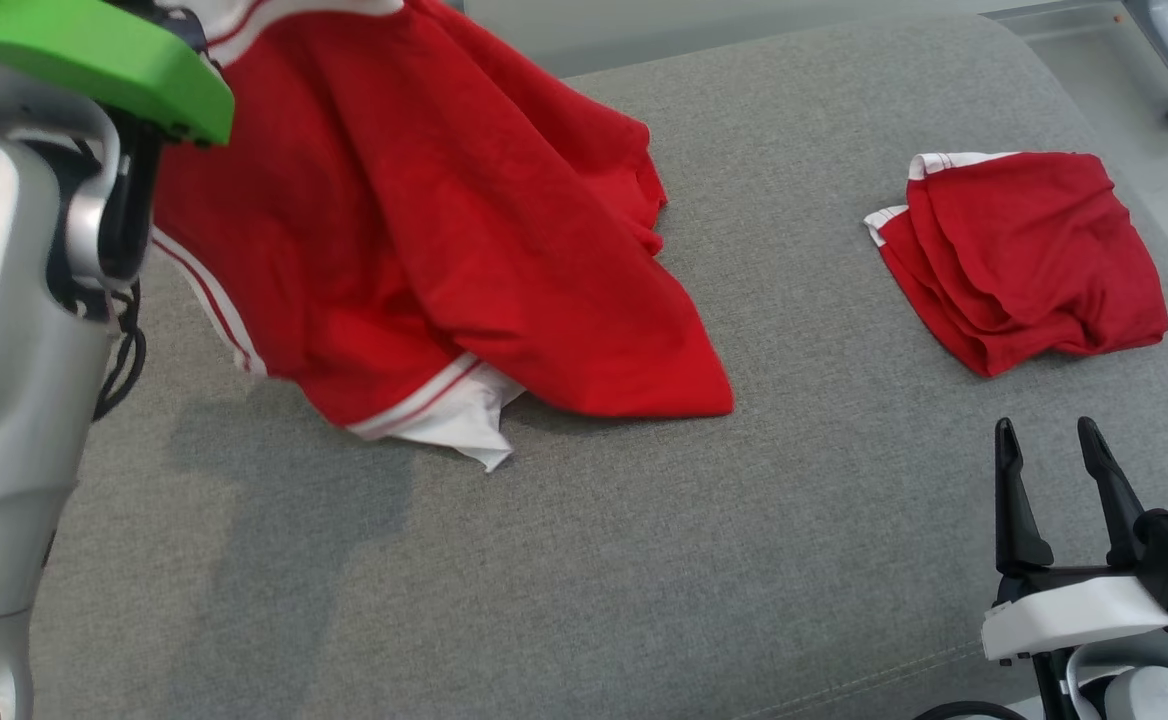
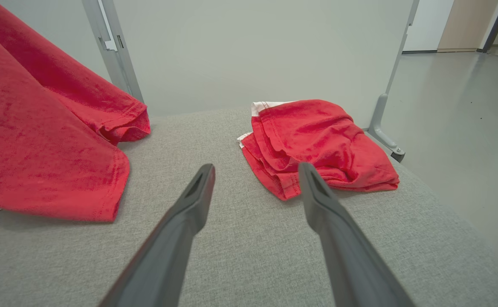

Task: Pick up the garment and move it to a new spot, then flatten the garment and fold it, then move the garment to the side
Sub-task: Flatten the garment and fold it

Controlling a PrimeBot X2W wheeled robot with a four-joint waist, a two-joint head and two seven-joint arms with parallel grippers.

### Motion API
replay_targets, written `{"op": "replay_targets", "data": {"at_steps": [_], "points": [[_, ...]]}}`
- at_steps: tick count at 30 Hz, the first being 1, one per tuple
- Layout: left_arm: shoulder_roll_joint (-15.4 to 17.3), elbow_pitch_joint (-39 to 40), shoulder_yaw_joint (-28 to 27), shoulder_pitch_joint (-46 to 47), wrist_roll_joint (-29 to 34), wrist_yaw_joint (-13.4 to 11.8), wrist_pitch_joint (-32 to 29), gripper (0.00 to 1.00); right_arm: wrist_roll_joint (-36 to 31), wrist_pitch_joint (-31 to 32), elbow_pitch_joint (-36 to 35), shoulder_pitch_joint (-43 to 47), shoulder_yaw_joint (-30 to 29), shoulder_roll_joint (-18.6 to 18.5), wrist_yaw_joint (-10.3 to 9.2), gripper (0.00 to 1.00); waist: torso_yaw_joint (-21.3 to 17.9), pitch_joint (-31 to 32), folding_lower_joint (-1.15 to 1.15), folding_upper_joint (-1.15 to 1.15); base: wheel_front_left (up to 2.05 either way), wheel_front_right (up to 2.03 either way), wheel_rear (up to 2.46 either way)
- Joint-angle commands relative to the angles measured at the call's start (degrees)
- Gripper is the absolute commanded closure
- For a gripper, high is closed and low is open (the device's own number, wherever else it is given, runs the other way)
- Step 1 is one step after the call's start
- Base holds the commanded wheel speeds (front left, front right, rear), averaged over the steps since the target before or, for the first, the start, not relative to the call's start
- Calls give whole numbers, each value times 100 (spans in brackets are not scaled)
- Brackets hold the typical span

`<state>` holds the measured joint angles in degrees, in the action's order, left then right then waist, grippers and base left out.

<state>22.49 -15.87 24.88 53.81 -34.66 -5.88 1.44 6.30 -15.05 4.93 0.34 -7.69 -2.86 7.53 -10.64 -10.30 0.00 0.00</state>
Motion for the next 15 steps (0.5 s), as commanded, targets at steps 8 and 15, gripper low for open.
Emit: {"op": "replay_targets", "data": {"at_steps": [8,15], "points": [[164,632,122,138,-305,531,-352,100,95,-17,13,129,-107,-7,-9,0,-113,194,0,0,0,0,0],[726,2583,968,-3186,-883,-22,-1323,100,180,-17,-6,429,-247,-7,-9,0,4,363,0,0,0,0,0]]}}
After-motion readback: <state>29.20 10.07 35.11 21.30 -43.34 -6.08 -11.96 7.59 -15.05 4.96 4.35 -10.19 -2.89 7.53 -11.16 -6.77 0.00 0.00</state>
